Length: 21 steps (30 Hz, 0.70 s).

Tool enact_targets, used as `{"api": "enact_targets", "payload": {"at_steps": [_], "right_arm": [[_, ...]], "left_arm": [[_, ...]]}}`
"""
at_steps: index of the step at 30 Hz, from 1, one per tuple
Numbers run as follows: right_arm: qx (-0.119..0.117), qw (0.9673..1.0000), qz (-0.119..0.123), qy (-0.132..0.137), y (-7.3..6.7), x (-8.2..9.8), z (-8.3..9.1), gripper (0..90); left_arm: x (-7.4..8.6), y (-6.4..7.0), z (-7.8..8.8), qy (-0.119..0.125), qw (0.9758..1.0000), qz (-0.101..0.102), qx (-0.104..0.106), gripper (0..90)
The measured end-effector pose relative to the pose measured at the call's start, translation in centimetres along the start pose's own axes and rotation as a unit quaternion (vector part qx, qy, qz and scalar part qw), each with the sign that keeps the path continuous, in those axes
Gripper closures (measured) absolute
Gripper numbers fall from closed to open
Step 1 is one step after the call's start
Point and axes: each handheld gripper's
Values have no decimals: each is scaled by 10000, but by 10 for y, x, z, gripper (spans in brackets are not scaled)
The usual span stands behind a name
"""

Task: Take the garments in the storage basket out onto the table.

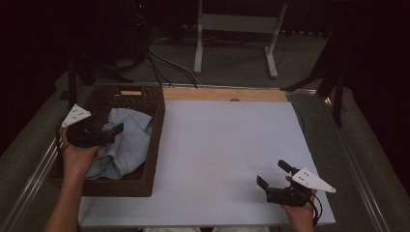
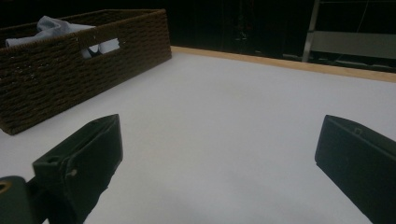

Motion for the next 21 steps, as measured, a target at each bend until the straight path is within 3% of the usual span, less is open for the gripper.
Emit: {"api": "enact_targets", "payload": {"at_steps": [21], "right_arm": [[-12, 10000, -2, 6, 0, 0, 0, 11]], "left_arm": [[7, -9, -28, -519, 9986, 90, -100, 19]]}}
Point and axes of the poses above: each handheld gripper's, and its own axes: z roughly backward along the jaws, x roughly out of its underside, y roughly to its right, and after that the axes turned 15 degrees about -x, right-handed
